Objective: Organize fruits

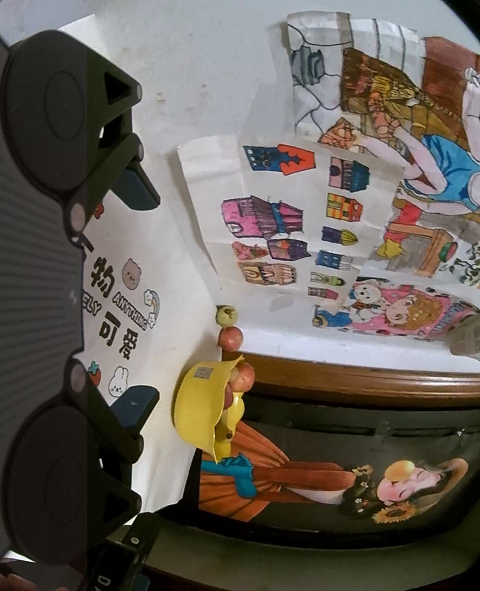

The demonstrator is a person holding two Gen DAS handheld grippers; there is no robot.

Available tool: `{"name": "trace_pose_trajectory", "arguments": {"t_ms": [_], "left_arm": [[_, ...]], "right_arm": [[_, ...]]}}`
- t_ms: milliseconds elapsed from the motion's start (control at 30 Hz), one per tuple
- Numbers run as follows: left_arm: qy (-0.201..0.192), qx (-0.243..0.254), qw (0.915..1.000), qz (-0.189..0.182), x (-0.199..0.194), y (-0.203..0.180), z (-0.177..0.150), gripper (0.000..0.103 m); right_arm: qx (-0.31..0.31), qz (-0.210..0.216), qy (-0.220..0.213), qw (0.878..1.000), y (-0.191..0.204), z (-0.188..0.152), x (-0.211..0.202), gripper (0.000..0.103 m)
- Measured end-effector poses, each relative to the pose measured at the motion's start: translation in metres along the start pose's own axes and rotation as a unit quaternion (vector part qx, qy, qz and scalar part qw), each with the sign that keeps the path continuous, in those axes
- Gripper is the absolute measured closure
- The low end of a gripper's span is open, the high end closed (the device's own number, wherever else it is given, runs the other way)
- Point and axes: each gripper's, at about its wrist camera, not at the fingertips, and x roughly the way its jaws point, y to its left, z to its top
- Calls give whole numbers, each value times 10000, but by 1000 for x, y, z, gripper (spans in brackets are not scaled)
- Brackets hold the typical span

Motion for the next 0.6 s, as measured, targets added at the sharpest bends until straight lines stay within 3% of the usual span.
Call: {"name": "trace_pose_trajectory", "arguments": {"t_ms": [600], "left_arm": [[85, -172, 9998, -45, 5, 8, 1, 0]], "right_arm": [[5, -9, 119, 9999, 5, -3, 5, 1]]}}
